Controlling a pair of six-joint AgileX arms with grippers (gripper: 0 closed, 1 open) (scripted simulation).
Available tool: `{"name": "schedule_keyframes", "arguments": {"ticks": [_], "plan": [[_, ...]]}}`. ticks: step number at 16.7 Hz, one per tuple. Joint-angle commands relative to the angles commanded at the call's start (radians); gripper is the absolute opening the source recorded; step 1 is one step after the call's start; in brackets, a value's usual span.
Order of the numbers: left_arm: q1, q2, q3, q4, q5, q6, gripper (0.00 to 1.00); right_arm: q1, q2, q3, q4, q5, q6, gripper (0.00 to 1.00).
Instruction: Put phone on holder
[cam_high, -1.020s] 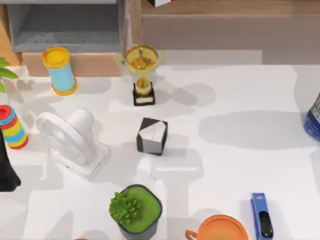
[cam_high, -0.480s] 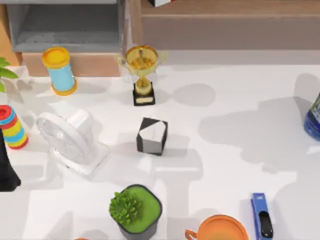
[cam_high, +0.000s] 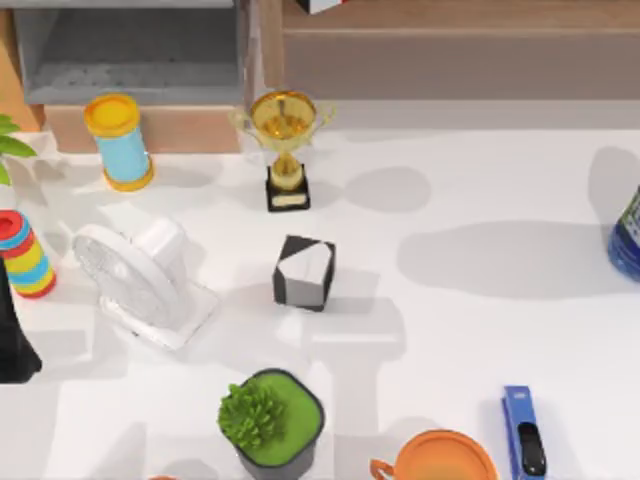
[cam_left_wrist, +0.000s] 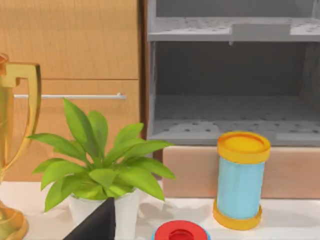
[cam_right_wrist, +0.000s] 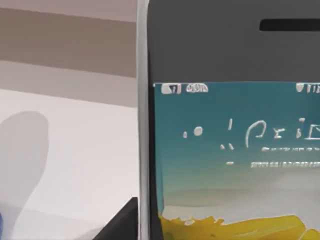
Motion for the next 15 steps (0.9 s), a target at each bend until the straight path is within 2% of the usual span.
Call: {"name": "schedule_keyframes", "arguments": {"ticks": [6,10,15], "plan": [[0.000,0.000,0.000,0.000,0.000,0.000,1.00,0.002,-0.004,0.002,0.001,0.003,0.005,0.00],[0.000,0.000,0.000,0.000,0.000,0.000,1.00,-0.027,-0.015,0.011,0.089,0.050,0.069,0.00],[0.000,0.000,0.000,0.000,0.000,0.000,1.00,0.044,0.038,-0.014,0.187,0.097,0.120,0.00]]}}
